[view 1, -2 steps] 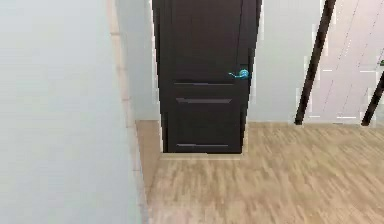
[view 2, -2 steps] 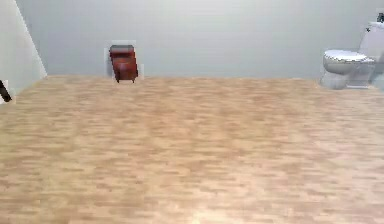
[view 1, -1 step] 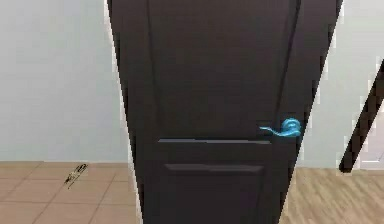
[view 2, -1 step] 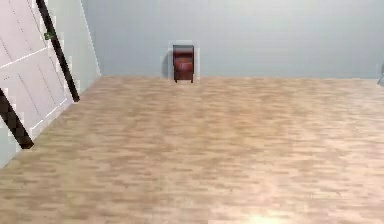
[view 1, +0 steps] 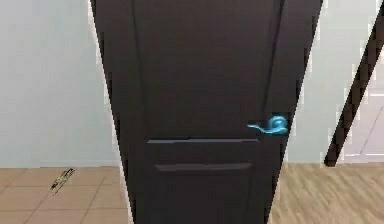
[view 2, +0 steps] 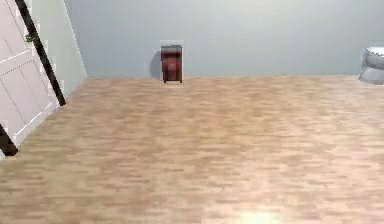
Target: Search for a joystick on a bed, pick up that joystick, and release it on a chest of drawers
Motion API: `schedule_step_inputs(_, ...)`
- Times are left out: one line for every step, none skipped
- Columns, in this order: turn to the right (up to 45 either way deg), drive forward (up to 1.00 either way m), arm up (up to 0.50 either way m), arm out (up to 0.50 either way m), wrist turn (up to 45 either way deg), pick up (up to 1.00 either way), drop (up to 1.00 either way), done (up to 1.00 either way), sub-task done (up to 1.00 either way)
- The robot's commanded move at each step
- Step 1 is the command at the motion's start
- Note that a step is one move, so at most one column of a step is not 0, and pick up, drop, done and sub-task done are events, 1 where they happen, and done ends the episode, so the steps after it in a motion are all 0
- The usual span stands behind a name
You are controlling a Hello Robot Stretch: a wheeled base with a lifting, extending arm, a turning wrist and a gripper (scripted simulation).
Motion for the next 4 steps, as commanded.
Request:
schedule_step_inputs(0.0, 0.25, 0.00, 0.00, 0.0, 0.00, 0.00, 0.00, 0.00)
schedule_step_inputs(-45.0, 0.00, 0.00, 0.00, 0.0, 0.00, 0.00, 0.00, 0.00)
schedule_step_inputs(-45.0, 0.00, 0.00, 0.00, 0.0, 0.00, 0.00, 0.00, 0.00)
schedule_step_inputs(0.0, 0.65, 0.00, 0.00, 0.0, 0.00, 0.00, 0.00, 0.00)
